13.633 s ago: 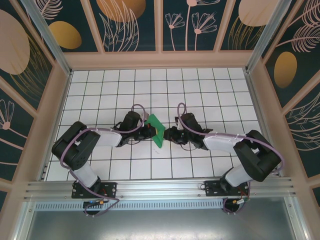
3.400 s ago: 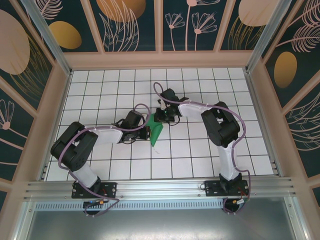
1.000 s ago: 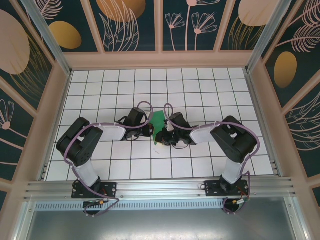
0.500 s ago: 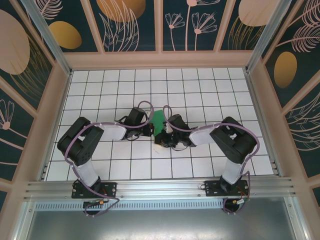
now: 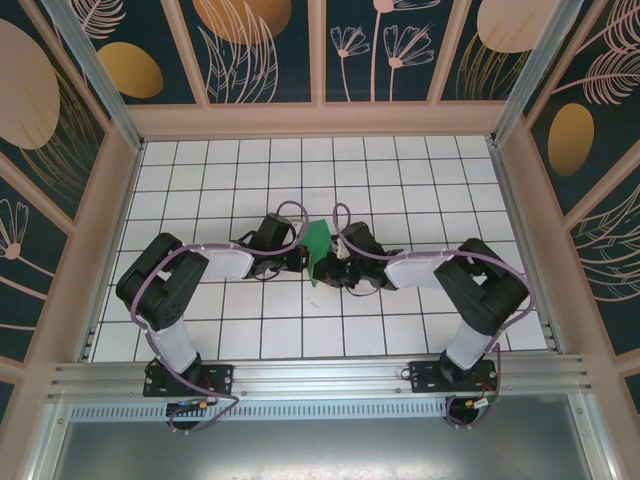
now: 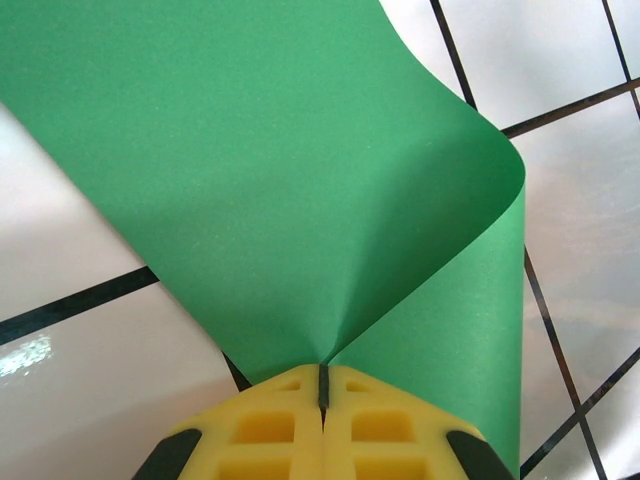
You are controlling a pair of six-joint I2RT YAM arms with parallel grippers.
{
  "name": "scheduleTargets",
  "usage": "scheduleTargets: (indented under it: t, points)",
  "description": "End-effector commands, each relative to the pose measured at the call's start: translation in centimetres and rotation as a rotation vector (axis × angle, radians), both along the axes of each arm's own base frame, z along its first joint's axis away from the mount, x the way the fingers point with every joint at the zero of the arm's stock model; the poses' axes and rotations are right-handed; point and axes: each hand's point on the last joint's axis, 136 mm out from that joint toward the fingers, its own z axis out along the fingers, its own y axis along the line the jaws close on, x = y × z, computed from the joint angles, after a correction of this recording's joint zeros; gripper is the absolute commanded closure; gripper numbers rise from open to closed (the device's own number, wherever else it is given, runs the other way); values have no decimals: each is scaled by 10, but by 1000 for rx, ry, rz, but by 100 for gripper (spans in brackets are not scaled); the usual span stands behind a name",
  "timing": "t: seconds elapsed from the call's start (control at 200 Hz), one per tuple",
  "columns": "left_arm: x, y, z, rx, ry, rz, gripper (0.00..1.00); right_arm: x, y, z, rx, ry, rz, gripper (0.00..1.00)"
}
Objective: Fold a paper plane with a square sheet of paper (pick it up from the middle)
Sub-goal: Third fold the triangle at the center of the table.
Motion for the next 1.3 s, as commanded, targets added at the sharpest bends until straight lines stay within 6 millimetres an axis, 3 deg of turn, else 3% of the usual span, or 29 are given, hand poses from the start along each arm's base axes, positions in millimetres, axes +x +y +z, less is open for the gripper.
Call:
scheduleTargets:
  t: [0.0, 0.39, 0.645, 0.766, 0.876, 1.116, 1.296]
  points:
    - [-20, 21, -36, 111, 103, 7, 100, 24, -16, 5, -50, -51, -82, 84]
    - [-19, 20, -36, 115, 103, -6, 100, 46, -1, 1, -2, -49, -84, 84]
    - [-19, 19, -38, 117, 108, -13, 100, 45, -14, -38, -158, -6, -100, 84]
    - [-19, 19, -40, 120, 110, -15, 100, 42, -14, -46, -167, 9, -92, 84]
    - [-18, 19, -41, 128, 112, -16, 100, 44, -12, -40, -162, 0, -84, 84]
    - [-18, 19, -39, 125, 108, -20, 100, 61, -9, 12, -104, -97, -96, 83]
    - [-18, 18, -38, 124, 110, -19, 100, 72, -18, 7, -128, -104, -123, 83]
